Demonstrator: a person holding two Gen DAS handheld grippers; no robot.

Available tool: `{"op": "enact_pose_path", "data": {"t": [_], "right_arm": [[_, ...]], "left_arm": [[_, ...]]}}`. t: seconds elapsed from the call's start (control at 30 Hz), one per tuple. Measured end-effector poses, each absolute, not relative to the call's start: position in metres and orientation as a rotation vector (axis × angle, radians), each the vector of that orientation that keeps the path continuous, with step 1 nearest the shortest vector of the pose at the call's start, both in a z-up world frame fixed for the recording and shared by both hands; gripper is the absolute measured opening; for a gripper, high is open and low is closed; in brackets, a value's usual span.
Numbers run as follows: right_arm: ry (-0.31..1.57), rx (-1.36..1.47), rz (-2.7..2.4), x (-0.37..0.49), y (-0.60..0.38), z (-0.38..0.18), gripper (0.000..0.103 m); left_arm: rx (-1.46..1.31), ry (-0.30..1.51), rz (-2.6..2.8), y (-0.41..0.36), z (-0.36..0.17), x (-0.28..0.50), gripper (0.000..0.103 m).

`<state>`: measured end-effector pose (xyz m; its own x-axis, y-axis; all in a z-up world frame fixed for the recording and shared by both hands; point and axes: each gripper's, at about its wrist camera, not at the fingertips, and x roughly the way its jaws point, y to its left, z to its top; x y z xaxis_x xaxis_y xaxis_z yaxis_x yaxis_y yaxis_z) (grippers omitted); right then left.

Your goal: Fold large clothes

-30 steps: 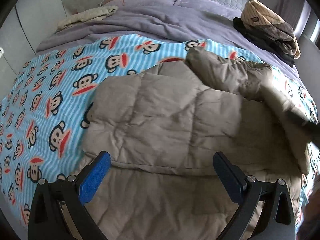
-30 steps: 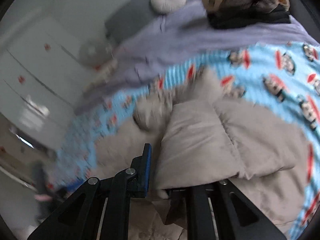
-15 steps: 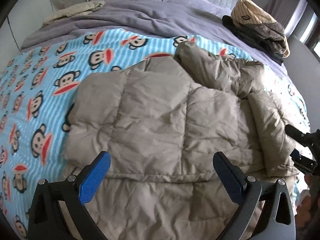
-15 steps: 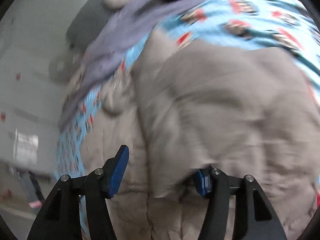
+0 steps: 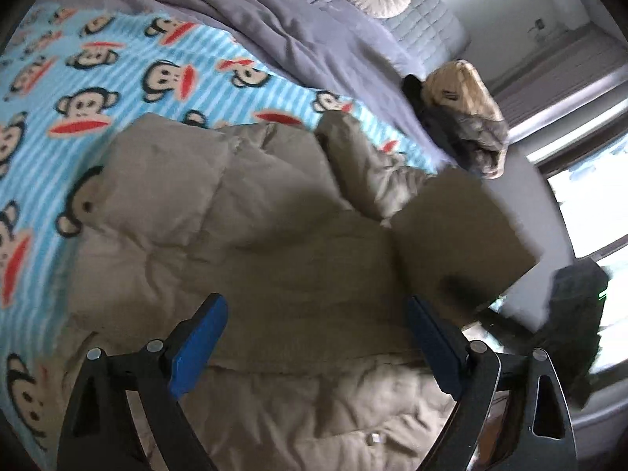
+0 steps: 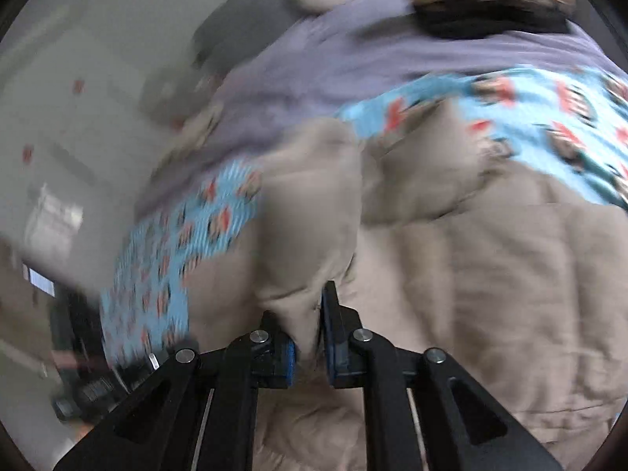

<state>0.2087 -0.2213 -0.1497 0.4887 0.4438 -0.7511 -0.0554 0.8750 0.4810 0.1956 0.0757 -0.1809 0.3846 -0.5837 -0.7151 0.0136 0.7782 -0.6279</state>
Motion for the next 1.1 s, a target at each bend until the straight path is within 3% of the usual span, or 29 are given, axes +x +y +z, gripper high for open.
{"op": "enact_pose_path", "data": {"t": [0.03, 0.1, 0.17, 0.43, 0.6, 0.9, 1.07, 1.1], "right_arm": [[1.065, 0.370, 0.326, 0.208, -0.205, -0.156, 0.017], [1.126, 0.340, 0.340, 0.206, -0.192, -0.165, 0.050], [1.165, 0.353, 0.333, 0.199, -0.194, -0.170, 0.062], [1.264, 0.670, 0.147, 0.128, -0.323, -0.195, 0.062], [1.184, 0.958, -0.018, 0.087, -0.415, -0.213, 0.062], [1.136, 1.025, -0.011, 0.094, -0.424, -0.221, 0.062], [1.126, 1.033, -0.014, 0.100, -0.422, -0.224, 0.062], [1.122, 1.036, -0.016, 0.101, -0.420, -0.225, 0.062]], "left_arm": [[-0.621, 1.126, -0.444, 0.076, -0.182, 0.198, 0.093], [-0.680, 1.137, -0.498, 0.074, -0.185, 0.201, 0.093], [-0.700, 1.158, -0.525, 0.067, -0.189, 0.205, 0.093], [-0.722, 1.212, -0.557, 0.050, -0.203, 0.218, 0.093], [-0.840, 1.180, -0.618, 0.062, -0.202, 0.221, 0.093], [-0.913, 1.224, -0.666, 0.063, -0.220, 0.228, 0.093], [-0.695, 1.297, -0.589, 0.032, -0.226, 0.235, 0.093], [-0.663, 1.294, -0.582, 0.027, -0.225, 0.236, 0.079]]}}
